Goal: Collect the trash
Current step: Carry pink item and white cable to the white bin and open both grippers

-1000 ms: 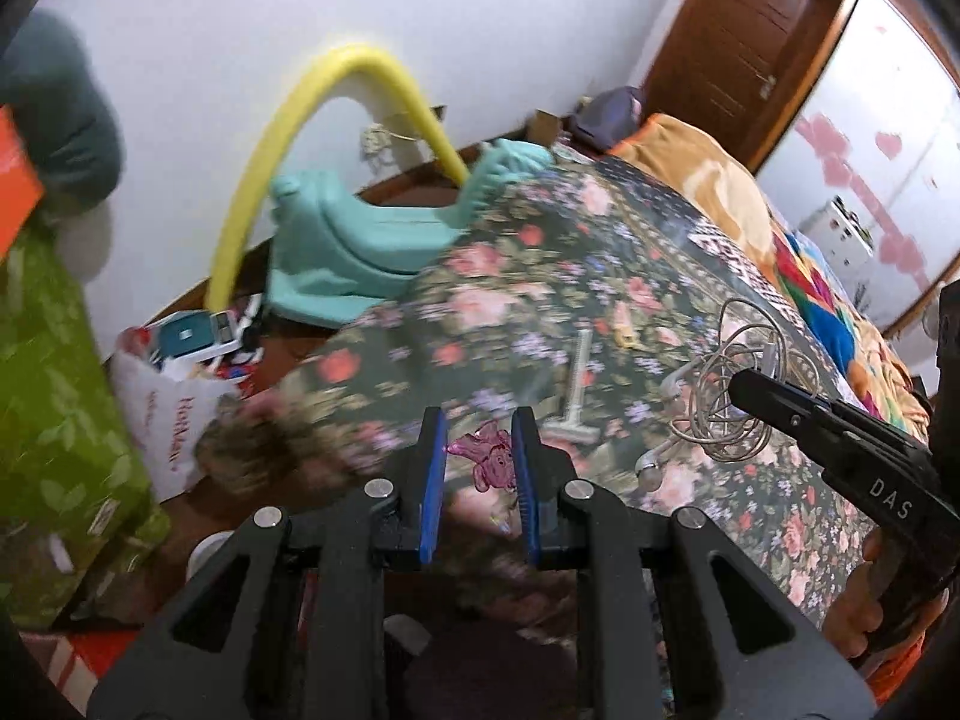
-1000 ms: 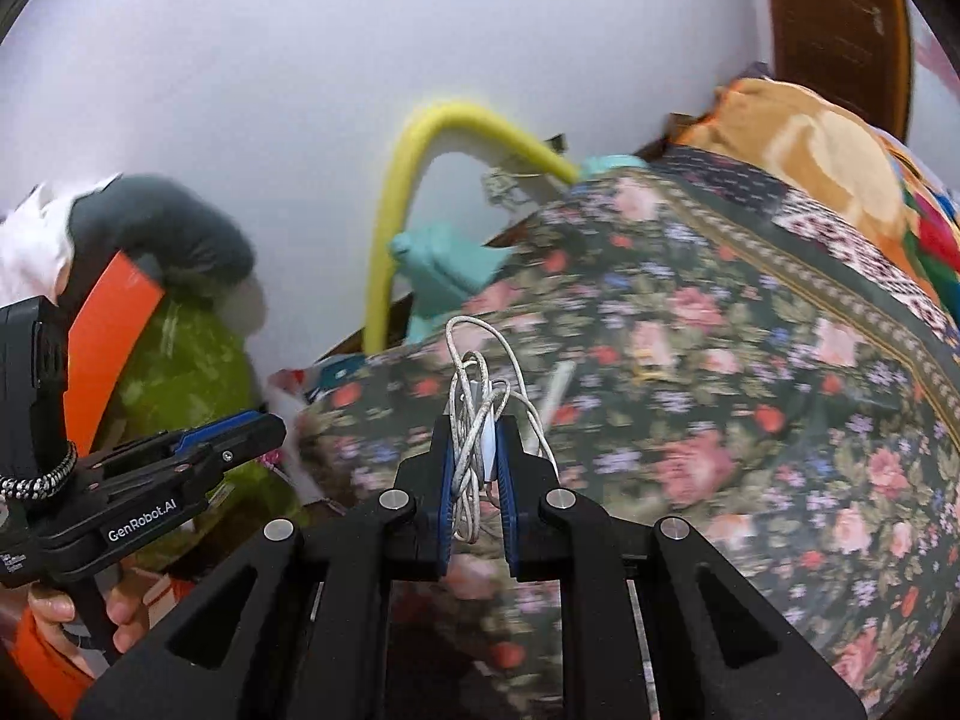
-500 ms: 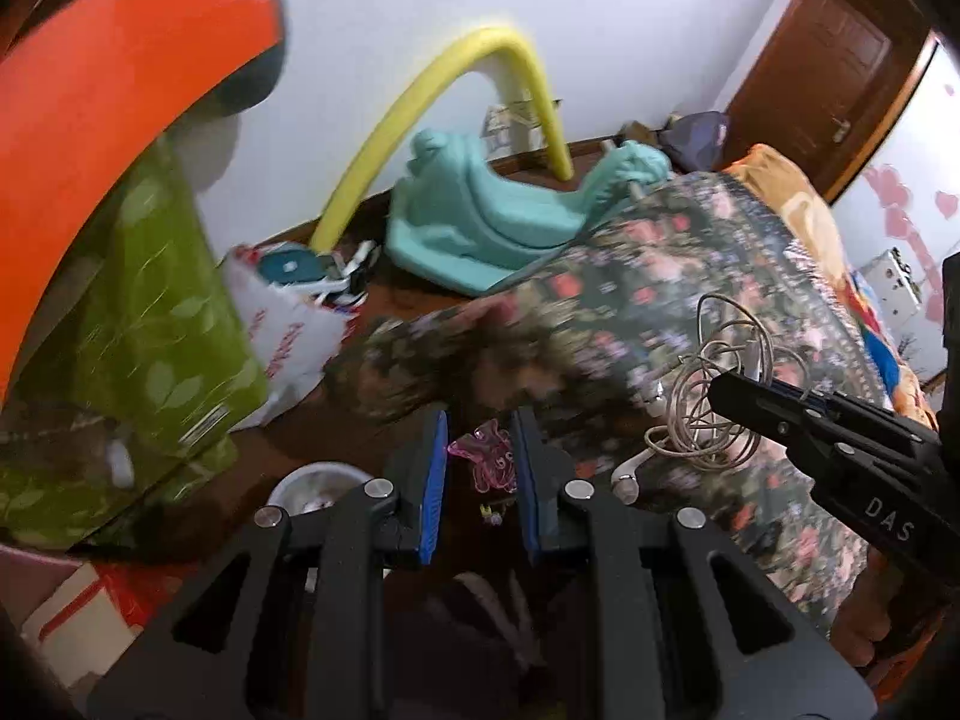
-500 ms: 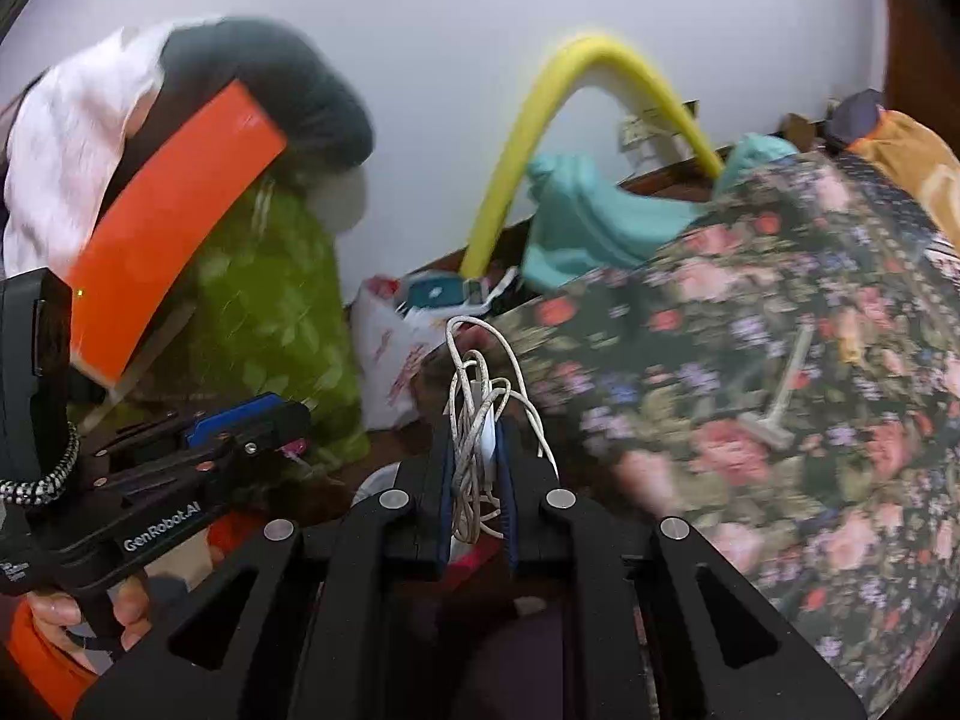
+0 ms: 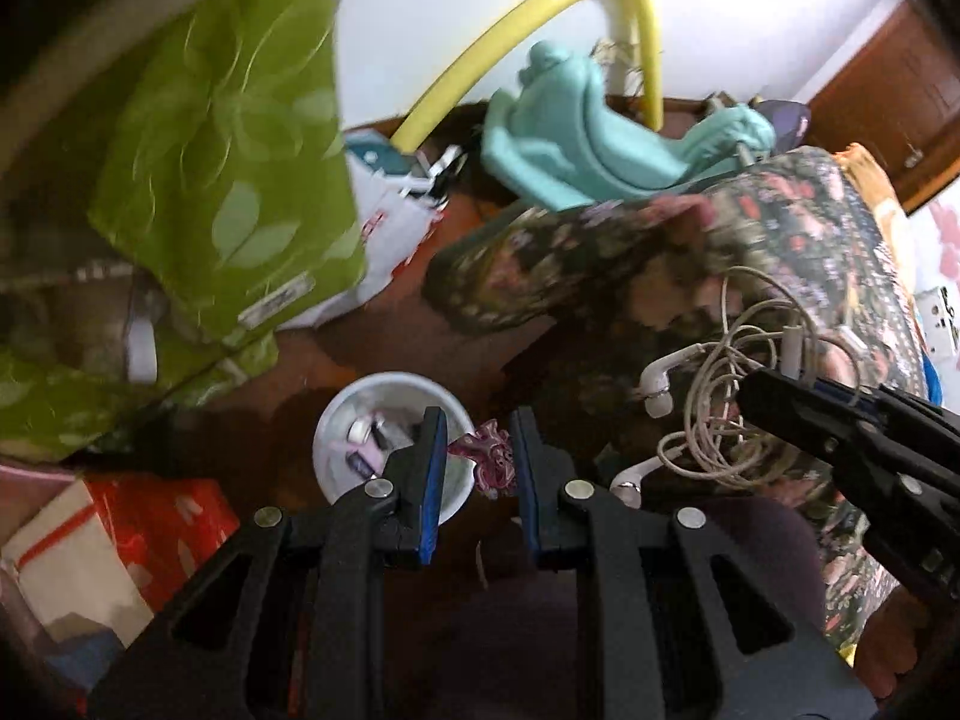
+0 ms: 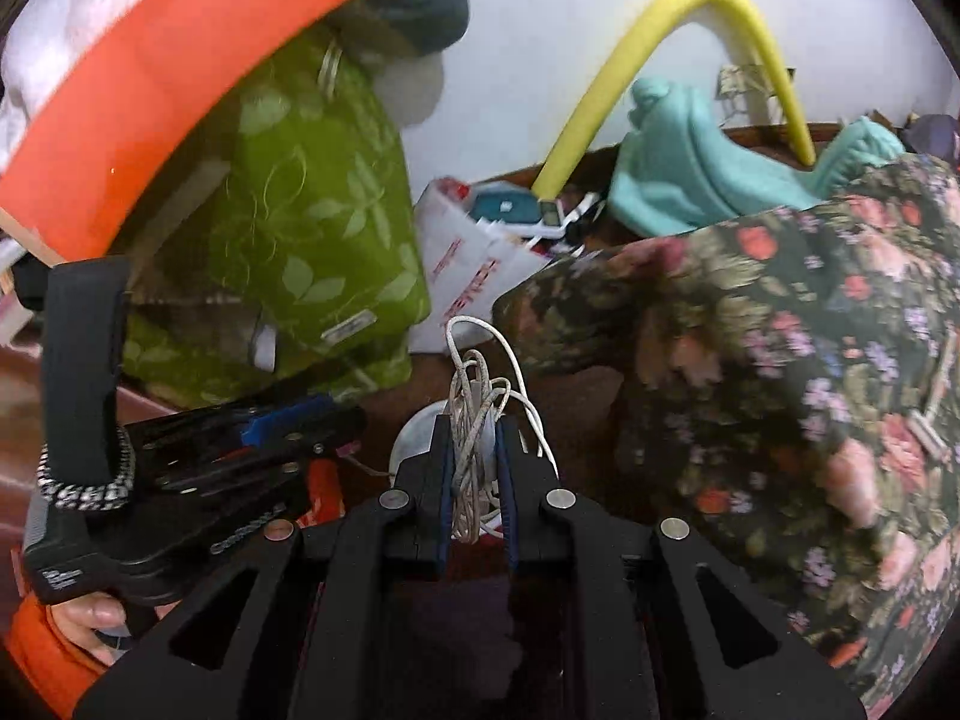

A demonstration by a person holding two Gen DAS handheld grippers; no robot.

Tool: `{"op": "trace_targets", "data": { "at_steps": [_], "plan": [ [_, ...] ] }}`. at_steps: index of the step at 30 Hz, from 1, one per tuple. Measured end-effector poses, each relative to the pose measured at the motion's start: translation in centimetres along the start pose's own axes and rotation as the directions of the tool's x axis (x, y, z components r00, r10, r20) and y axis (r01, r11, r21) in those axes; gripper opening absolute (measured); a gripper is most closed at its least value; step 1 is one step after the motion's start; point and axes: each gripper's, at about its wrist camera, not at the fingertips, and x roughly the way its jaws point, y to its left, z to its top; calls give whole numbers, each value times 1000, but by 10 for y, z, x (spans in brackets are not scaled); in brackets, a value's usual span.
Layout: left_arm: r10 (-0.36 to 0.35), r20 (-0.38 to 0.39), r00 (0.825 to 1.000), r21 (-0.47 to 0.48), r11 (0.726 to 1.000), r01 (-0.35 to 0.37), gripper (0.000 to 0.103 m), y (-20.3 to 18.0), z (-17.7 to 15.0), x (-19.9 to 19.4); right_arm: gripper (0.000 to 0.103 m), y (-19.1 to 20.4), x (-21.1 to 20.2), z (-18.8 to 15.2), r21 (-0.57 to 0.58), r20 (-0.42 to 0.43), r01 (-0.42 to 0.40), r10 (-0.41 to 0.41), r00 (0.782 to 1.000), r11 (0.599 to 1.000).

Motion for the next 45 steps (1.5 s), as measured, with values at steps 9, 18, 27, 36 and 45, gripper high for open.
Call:
{"op": "trace_targets", "data": {
  "at_steps": [9,18,27,36,45],
  "plan": [
    [-8,-124,992,-115,993,-7,21,43,-7,56,12,11,60,2,-30,-130,-14,10,991,999],
    [23,-218,976,-181,982,-63,33,73,-9,88,12,18,100,10,-4,-231,-49,47,972,999],
    [-1,-196,981,-236,971,-46,34,98,-19,71,13,36,118,14,-22,-277,-61,53,960,998],
    [6,-183,983,-210,977,-45,33,95,-22,57,40,49,126,9,-9,-338,-99,90,937,995],
    [19,-146,989,-144,989,-40,33,70,-18,38,40,36,91,5,-7,-273,-75,70,959,997]
  ]
}}
